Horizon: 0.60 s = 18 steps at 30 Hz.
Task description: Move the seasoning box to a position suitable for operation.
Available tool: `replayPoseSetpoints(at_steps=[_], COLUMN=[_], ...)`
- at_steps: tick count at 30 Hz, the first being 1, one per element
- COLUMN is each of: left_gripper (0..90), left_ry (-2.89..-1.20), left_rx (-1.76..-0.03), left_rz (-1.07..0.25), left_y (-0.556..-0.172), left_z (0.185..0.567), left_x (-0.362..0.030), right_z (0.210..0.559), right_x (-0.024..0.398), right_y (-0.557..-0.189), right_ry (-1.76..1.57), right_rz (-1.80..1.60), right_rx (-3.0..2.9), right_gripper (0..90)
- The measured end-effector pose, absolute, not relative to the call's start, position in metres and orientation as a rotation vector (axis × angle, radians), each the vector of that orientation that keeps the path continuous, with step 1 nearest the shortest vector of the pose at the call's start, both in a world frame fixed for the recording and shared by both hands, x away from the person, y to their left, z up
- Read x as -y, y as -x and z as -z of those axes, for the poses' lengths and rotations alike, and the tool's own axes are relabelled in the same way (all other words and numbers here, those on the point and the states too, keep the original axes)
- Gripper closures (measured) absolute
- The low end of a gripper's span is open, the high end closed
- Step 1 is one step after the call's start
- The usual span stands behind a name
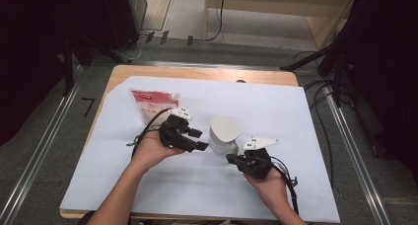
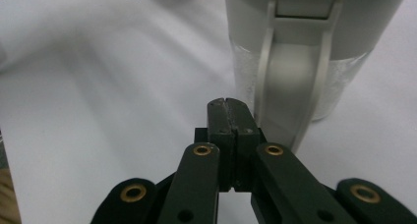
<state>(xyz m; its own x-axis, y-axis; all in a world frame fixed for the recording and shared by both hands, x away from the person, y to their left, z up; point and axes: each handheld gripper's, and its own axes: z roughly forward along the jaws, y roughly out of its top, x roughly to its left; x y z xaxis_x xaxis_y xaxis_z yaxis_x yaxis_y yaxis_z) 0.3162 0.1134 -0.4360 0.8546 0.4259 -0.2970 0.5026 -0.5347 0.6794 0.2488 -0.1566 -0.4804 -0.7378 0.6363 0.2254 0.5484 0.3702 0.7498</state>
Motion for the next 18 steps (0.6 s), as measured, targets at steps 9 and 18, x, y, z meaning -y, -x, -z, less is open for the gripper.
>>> replayPoseSetpoints(at_steps=[9,18], left_gripper=[42.1,41.8], left_ry=[-2.21,-2.21], left_rx=[-0.662,-0.664], left_rz=[0.124,0.12], left_y=[-0.317,-0.3173], left_z=[0.4364,0.4367], left_x=[-0.1139,-0.1143], right_z=[0.4819,0.482], right_x=[0.1562,0.1588], right_y=[-0.2501,-0.2516], right_ry=[-1.088,-1.108], right_rz=[-1.317,-1.322], right_rx=[-2.512,-2.508], right_gripper=[90.0,90.0])
